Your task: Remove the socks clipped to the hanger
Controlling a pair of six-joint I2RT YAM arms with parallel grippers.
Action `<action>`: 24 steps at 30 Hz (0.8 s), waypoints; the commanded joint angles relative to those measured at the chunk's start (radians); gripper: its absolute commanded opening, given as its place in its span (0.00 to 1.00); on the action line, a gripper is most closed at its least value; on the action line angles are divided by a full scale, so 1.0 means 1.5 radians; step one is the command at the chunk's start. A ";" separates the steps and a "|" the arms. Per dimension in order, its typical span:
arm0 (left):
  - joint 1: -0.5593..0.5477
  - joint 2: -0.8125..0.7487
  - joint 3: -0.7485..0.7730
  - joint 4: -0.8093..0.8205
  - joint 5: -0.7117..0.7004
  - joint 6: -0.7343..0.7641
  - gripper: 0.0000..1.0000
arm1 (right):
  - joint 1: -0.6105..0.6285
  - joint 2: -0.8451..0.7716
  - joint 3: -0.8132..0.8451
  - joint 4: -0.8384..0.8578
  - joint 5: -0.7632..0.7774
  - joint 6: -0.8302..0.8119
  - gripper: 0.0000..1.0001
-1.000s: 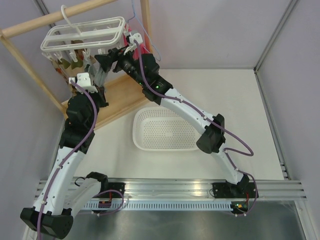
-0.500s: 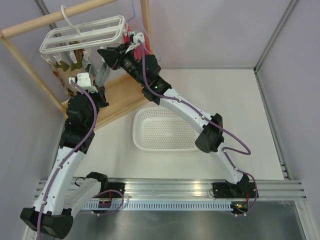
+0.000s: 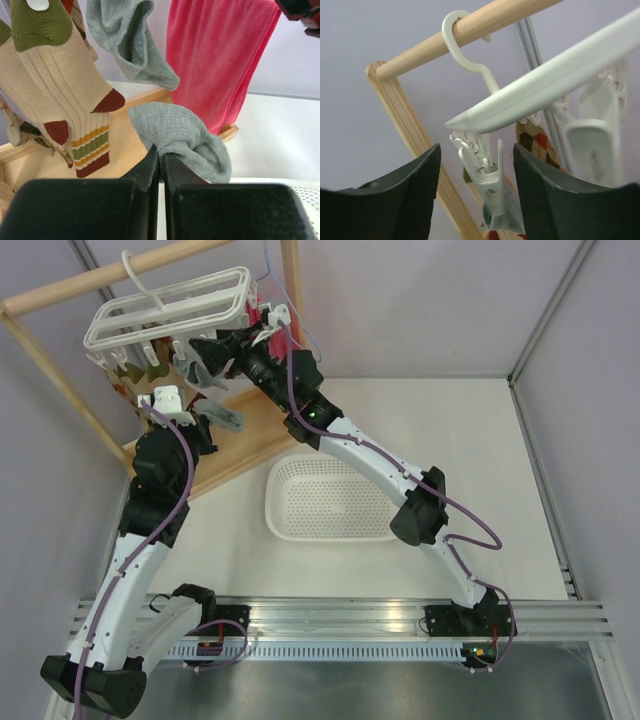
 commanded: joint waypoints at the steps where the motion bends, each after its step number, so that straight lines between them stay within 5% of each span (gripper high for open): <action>1: 0.005 -0.007 -0.006 0.013 0.014 -0.015 0.02 | 0.007 -0.029 -0.021 0.023 -0.006 -0.017 0.70; 7: 0.005 -0.008 -0.006 0.013 0.014 -0.016 0.02 | 0.029 -0.100 -0.160 0.019 0.033 -0.095 0.96; 16: 0.005 -0.008 -0.005 -0.003 -0.007 -0.035 0.02 | 0.063 -0.325 -0.537 0.066 0.158 -0.207 0.98; 24: 0.004 0.003 -0.007 -0.011 0.011 -0.046 0.02 | 0.067 -0.551 -0.826 -0.041 0.330 -0.215 0.98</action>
